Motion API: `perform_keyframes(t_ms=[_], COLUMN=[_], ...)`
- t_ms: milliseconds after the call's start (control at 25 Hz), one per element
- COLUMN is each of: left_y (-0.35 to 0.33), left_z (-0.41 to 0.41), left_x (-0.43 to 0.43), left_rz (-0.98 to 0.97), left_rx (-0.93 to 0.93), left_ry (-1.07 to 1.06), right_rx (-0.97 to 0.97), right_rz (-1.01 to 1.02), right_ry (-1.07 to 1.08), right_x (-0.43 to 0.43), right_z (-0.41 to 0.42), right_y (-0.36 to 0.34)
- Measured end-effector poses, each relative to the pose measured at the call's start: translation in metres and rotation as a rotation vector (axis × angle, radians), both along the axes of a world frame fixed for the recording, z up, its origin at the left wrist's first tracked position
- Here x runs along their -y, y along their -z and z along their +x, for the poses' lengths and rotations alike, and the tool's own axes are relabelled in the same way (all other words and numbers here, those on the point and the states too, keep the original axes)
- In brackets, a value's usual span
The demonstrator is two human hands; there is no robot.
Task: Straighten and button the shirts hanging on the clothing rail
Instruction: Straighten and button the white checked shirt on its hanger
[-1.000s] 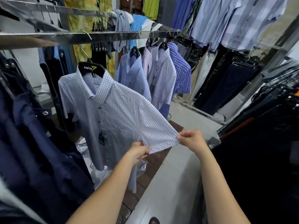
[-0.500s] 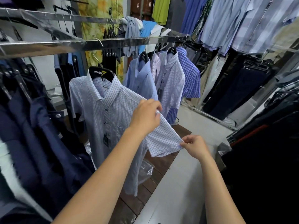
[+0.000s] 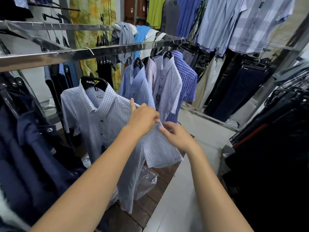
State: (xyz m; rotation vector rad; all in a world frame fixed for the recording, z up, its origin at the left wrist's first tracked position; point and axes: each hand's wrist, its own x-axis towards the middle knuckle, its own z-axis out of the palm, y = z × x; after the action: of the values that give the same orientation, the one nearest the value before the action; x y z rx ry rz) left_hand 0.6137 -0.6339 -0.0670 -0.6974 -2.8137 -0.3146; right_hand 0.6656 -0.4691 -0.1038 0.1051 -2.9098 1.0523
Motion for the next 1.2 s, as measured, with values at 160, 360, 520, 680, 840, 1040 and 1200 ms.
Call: perform_keyframes(t_ms=[160,360,520,680,840,1040,1200], left_y=[0.001,0.012,0.018,0.02,0.016,-0.003,-0.011], left_z=[-0.005,-0.011,-0.018,-0.026,-0.03,-0.03,-0.032], left_x=[0.005,0.009,0.011,0.018,0.036,0.076,0.107], left_rz=[0.031,0.028,0.089,0.346,0.67,1.176,1.427], left_rx=[0.006,0.013,-0.031,-0.063,-0.131,-0.066,-0.059], left_ry=[0.023,0.023,0.045,0.143,0.133,-0.037,-0.135], right_rx=[-0.096,0.086,0.127,0.064,-0.065,-0.174,-0.2], right_rz=[0.127,0.141,0.18,0.187,0.066,0.029,0.077], right_ry=[0.005,0.154,0.22,0.186,0.095,-0.117,-0.228], right_x=[0.012,-0.035,-0.046,-0.031,0.011,0.086,0.141], right_z=[-0.019,-0.001,0.002,-0.016,-0.051,-0.089,-0.114], right_y=[0.003,0.065,0.076,0.047,-0.002,-0.06,-0.075])
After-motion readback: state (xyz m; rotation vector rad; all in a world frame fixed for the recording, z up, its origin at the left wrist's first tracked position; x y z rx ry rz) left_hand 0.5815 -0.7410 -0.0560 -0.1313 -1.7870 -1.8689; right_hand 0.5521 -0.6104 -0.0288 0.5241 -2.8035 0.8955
